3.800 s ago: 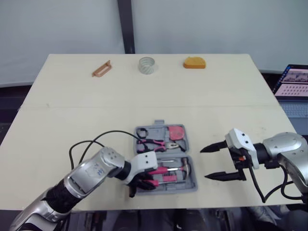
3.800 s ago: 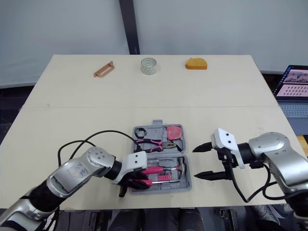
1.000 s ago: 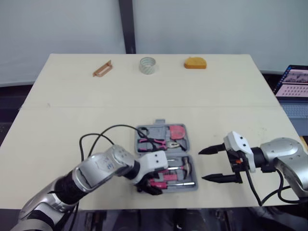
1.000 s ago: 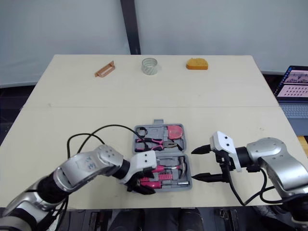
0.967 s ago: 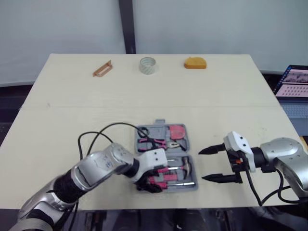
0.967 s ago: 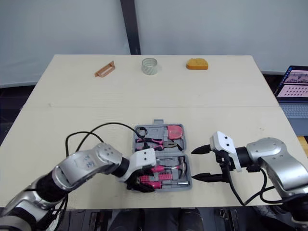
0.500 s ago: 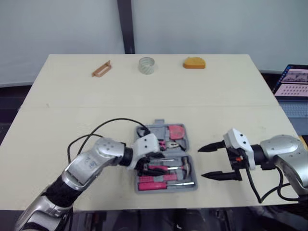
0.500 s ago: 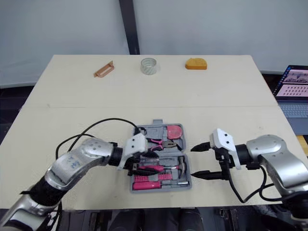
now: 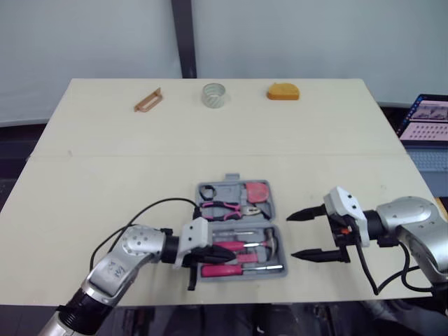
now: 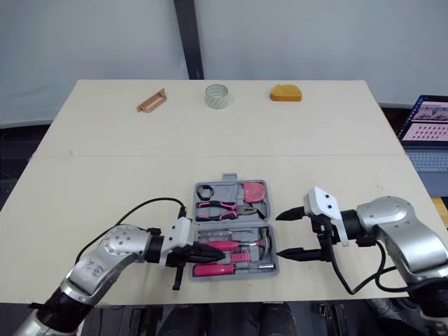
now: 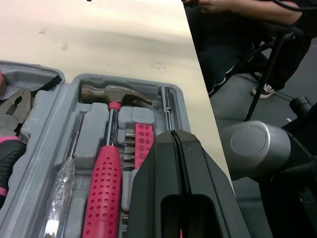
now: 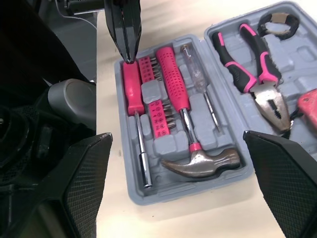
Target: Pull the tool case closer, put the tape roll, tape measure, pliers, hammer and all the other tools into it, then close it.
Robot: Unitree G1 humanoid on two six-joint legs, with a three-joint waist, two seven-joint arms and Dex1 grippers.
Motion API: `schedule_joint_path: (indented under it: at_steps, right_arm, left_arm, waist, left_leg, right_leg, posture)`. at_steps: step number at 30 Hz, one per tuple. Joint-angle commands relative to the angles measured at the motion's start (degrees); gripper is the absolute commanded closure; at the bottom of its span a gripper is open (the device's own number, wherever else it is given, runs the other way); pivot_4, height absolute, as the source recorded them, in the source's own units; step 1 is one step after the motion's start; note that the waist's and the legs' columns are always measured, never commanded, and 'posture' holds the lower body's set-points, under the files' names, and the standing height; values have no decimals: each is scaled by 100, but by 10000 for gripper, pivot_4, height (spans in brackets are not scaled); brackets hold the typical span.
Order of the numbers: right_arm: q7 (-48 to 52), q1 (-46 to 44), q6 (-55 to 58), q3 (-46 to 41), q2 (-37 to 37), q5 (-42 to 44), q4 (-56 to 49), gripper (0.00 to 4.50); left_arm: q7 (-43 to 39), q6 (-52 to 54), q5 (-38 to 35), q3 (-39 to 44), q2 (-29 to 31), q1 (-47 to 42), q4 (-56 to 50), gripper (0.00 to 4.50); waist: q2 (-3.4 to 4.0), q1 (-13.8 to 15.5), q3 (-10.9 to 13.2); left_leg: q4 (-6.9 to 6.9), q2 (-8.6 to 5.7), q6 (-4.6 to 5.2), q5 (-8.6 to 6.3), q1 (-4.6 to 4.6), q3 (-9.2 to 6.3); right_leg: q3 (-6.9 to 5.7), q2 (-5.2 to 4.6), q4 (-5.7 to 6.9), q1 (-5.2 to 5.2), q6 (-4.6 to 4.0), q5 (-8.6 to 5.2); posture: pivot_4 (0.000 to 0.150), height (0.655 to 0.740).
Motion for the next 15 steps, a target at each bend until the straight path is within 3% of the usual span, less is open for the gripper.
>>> schedule_joint_path:
  at_steps: [1,15]
  right_arm:
    - [102,69,15,-144,-137,132,-278,0]
    - [166,168,0,-98,-287,144,-441,0]
  left_arm:
    - [-97,-176,190,-134,11,113,80,44826]
    - [-142,-330,617,-337,-99,146,417,44826]
  waist:
    - [0,1,0]
    - [0,2,0]
  left_leg:
    - [0,0,0,0,0,0]
    - [0,0,0,0,0,0]
  right_leg:
    - [0,0,0,0,0,0]
    - [0,0,0,0,0,0]
  posture:
    - [1500,7400]
    - [1500,7400]
